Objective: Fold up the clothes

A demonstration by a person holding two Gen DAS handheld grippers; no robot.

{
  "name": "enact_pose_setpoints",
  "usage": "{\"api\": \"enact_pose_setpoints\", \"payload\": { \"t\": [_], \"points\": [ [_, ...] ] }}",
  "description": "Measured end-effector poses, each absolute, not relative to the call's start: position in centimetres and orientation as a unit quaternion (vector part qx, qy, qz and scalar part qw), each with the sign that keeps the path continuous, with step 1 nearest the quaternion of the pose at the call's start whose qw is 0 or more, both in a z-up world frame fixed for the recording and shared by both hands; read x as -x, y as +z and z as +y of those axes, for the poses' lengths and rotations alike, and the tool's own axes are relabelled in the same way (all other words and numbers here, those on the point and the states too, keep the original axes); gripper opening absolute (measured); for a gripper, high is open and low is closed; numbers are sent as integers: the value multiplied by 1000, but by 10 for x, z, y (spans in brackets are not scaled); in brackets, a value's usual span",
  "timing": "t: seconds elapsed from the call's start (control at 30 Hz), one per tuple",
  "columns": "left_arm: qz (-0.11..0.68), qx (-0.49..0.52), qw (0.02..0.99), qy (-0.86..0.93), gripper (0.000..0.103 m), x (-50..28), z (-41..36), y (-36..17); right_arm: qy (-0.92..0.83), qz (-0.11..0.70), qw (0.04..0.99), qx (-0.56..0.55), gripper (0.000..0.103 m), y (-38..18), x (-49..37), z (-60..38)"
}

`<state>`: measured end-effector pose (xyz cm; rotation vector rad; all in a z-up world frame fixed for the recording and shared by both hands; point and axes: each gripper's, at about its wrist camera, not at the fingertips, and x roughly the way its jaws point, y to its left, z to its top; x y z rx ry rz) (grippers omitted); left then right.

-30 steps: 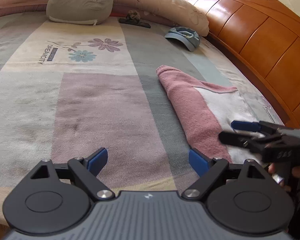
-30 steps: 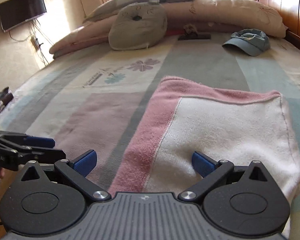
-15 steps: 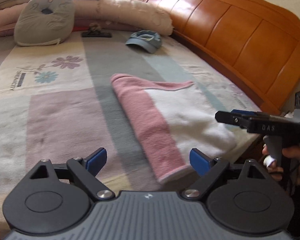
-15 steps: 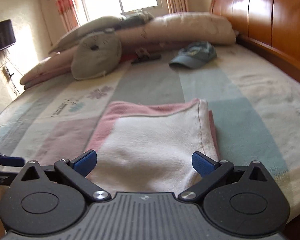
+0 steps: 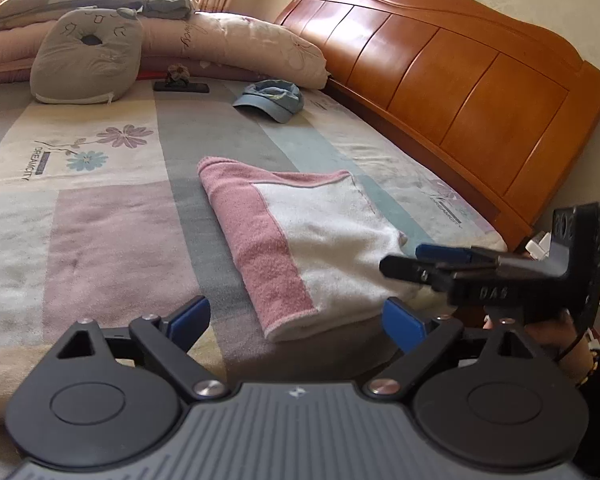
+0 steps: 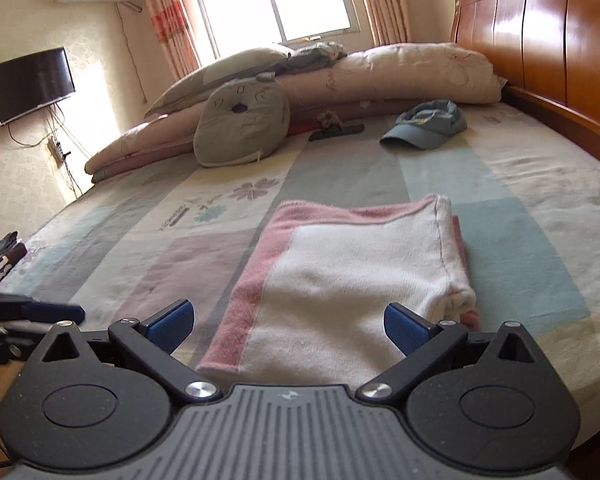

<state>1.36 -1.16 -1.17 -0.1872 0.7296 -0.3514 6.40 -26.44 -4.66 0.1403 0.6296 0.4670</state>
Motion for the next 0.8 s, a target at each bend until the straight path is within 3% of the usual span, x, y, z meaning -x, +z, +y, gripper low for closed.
{"api": "enact_pose_setpoints", "payload": {
  "t": [0.5, 0.8],
  "points": [
    [395, 89, 900, -163, 93, -54, -26, -37, 196, 356, 908, -105, 103, -85, -98, -281],
    [405, 116, 893, -155, 93, -74, -21, -50, 201, 331, 919, -74, 103, -60, -101, -284]
  ]
}}
